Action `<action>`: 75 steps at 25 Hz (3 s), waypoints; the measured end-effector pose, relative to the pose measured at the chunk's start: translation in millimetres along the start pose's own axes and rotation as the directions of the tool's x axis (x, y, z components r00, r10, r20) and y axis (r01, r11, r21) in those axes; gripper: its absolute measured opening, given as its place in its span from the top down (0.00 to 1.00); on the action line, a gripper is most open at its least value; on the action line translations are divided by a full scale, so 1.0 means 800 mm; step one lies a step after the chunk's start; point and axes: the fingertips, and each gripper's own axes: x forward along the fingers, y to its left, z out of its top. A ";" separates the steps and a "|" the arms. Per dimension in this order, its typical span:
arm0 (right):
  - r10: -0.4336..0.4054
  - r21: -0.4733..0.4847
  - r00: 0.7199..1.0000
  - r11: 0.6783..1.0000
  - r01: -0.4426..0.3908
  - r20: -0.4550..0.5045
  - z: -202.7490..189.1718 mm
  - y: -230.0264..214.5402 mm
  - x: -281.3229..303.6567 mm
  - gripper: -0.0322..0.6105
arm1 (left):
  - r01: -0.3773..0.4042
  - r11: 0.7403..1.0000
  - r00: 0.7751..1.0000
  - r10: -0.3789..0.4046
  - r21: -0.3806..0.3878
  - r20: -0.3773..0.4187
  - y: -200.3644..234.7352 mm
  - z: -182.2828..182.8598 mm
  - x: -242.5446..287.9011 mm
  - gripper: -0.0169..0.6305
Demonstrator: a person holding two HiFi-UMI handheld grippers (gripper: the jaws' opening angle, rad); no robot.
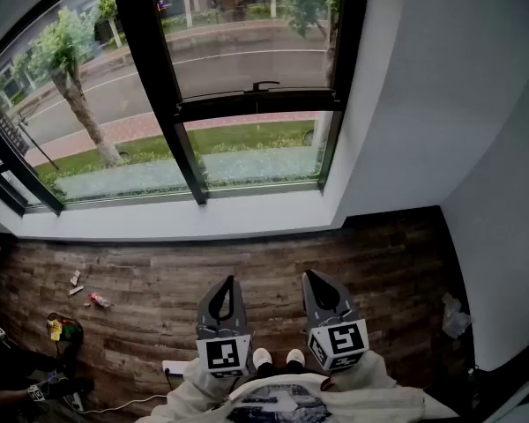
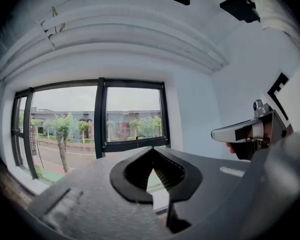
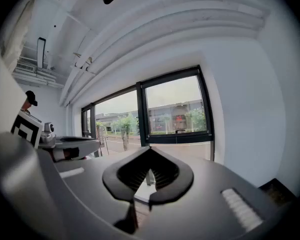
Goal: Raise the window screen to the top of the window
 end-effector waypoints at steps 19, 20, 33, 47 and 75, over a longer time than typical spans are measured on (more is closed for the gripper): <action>-0.012 0.061 0.999 0.998 0.010 0.044 0.004 -0.068 -0.019 0.94 | 0.029 0.999 1.000 -0.029 0.020 0.001 -0.066 0.014 0.032 0.97; -0.012 0.061 0.999 0.998 0.009 0.047 0.005 -0.074 -0.021 0.94 | 0.032 0.999 0.999 -0.032 0.023 0.012 -0.073 0.020 0.033 0.97; 0.007 0.040 0.997 0.999 -0.010 0.076 0.012 -0.102 0.002 0.94 | 0.047 0.999 0.995 -0.050 0.027 0.084 -0.105 0.048 0.076 0.97; -0.056 0.023 0.998 0.998 0.055 0.018 0.036 -0.141 0.284 0.94 | 0.054 0.996 0.995 -0.047 -0.075 0.090 0.061 0.018 0.328 0.97; -0.071 0.015 0.997 0.997 0.071 -0.025 0.092 -0.201 0.660 0.94 | 0.010 1.000 1.000 -0.010 0.006 -0.018 0.273 -0.013 0.656 0.97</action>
